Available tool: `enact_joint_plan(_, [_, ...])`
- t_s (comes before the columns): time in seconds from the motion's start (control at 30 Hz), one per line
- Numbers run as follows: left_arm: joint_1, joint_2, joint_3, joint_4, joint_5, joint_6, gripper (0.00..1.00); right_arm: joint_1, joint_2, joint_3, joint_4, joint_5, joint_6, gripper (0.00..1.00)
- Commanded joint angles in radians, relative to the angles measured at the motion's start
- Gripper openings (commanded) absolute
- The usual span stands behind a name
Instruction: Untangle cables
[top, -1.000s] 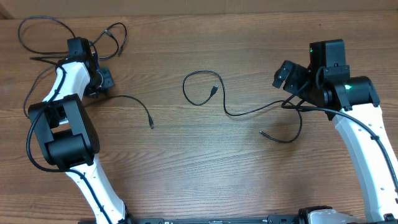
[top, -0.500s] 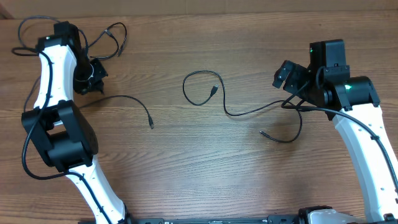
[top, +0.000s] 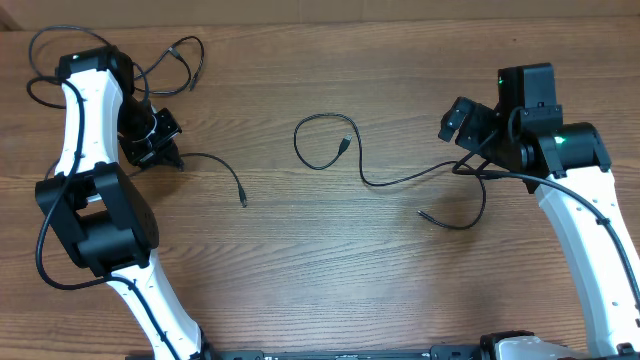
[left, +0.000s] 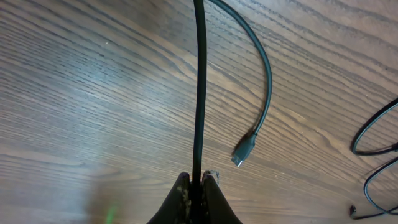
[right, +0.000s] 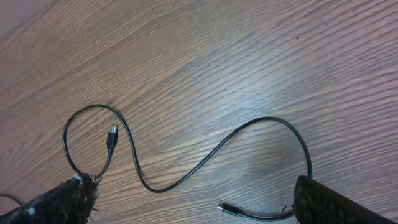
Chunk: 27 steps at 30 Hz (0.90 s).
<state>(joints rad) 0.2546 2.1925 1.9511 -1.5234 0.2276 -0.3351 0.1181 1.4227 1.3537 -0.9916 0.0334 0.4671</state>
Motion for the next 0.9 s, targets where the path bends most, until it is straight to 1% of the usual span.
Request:
enact_joint_plan(0.0, [-0.013, -0.027, 0.014, -0.024, -0.005, -0.010, 0.04, -0.002, -0.002, 0.001, 0.002, 0.010, -0.003, 1.00])
enact_joint_plan(0.1, [-0.020, -0.027, 0.014, -0.059, 0.000, -0.009, 0.04, -0.002, -0.002, 0.001, 0.002, 0.010, -0.003, 1.00])
enact_joint_plan(0.17, [-0.024, -0.027, 0.014, -0.081, 0.002, -0.009, 0.11, -0.002, -0.002, 0.001, 0.002, 0.010, -0.003, 1.00])
enact_joint_plan(0.2, [-0.026, -0.027, 0.014, -0.092, 0.001, -0.008, 0.21, -0.002, -0.002, 0.001, 0.002, 0.010, -0.003, 1.00])
enact_joint_plan(0.33, [-0.034, -0.027, 0.014, -0.107, 0.002, -0.002, 0.23, -0.002, -0.002, 0.001, 0.002, 0.010, -0.003, 1.00])
enact_joint_plan(0.37, [-0.035, -0.027, 0.014, -0.107, 0.003, -0.002, 0.25, -0.002, -0.002, 0.001, 0.002, 0.010, -0.003, 1.00])
enact_joint_plan(0.47, [-0.035, -0.027, 0.014, -0.097, 0.010, -0.002, 0.48, -0.002, -0.002, 0.001, 0.002, 0.010, -0.003, 1.00])
enact_joint_plan(0.6, [-0.031, -0.027, 0.014, -0.075, 0.010, -0.002, 0.60, -0.002, -0.002, 0.001, 0.002, 0.010, -0.003, 1.00])
enact_joint_plan(0.63, [-0.030, -0.027, 0.014, -0.071, 0.010, -0.002, 0.61, -0.002, -0.002, 0.001, 0.002, 0.010, -0.003, 1.00])
enact_joint_plan(0.73, [-0.024, -0.028, 0.021, -0.077, 0.010, -0.001, 0.60, -0.002, -0.002, 0.001, 0.002, 0.010, -0.003, 1.00])
enact_joint_plan(0.87, [-0.010, -0.029, 0.068, -0.078, 0.029, -0.001, 0.64, -0.002, -0.002, 0.001, 0.002, 0.010, -0.003, 1.00])
